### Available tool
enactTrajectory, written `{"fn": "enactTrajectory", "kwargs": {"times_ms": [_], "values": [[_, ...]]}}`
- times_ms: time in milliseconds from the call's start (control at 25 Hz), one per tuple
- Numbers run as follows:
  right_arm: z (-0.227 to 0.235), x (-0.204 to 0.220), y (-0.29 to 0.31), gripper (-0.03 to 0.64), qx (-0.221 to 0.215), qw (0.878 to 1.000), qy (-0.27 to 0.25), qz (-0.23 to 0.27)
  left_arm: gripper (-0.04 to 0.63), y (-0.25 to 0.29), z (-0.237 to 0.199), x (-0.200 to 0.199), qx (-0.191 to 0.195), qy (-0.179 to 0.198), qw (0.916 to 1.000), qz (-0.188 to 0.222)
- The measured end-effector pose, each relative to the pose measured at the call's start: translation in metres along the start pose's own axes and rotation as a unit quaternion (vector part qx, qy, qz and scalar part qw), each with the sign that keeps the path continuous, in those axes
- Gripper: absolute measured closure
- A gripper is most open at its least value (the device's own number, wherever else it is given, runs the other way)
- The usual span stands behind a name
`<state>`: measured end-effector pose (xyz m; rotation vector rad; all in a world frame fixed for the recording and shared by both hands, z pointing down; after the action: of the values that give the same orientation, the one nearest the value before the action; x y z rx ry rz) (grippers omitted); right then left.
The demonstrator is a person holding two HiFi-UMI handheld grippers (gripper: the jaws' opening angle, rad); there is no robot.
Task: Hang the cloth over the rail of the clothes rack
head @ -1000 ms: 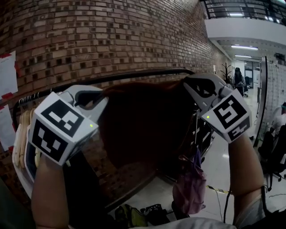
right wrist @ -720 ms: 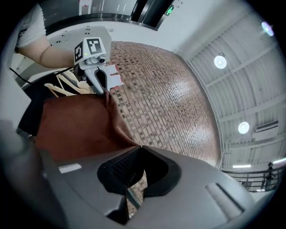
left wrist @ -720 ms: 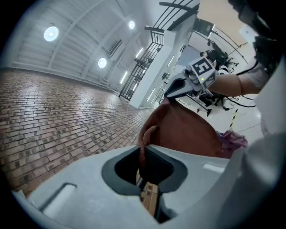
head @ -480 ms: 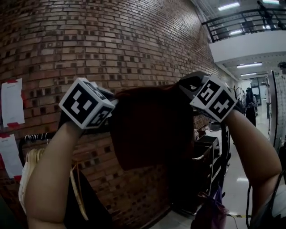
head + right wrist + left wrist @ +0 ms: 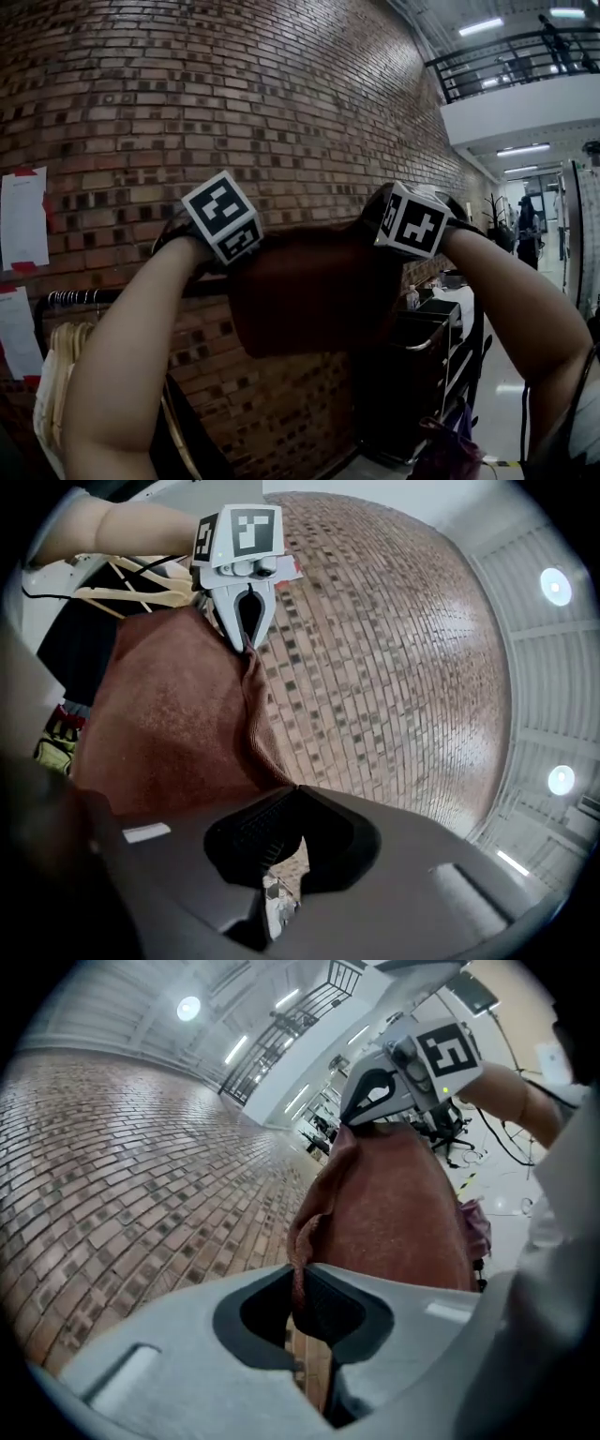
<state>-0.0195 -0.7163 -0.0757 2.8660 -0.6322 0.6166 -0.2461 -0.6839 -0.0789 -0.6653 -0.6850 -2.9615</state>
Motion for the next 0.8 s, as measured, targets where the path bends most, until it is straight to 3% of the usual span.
{"fn": "enactTrajectory", "kwargs": {"times_ms": [160,400,640,800], "values": [[-0.012,-0.001,0.009,0.603,-0.018,0.999,-0.037,-0.018,0.566,0.007,0.006,0.006,0.029,0.014,0.9994,-0.014],[-0.02,0.002,0.014,0.589,-0.025,0.997,-0.061,-0.042,0.559,0.009,0.008,0.004,0.033,0.033,0.9987,-0.02],[-0.018,0.0,0.018,0.475,-0.006,0.995,-0.086,-0.046,0.442,0.016,0.008,0.004,0.026,0.047,0.9978,-0.039],[-0.019,-0.001,0.016,0.471,-0.007,0.994,-0.096,-0.047,0.419,0.015,0.006,0.005,0.025,0.048,0.9977,-0.041]]}}
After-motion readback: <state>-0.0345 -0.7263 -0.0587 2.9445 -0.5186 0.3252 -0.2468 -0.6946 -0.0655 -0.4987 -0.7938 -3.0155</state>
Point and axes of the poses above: the fingertips, and each gripper's own axes: y forward along the fingers, z to its right, x out of its underside, the point moved 8 cm from there along -y, backward along the fingers, and after that the axes turned 6 degrees about y, right-handed, at the moved point
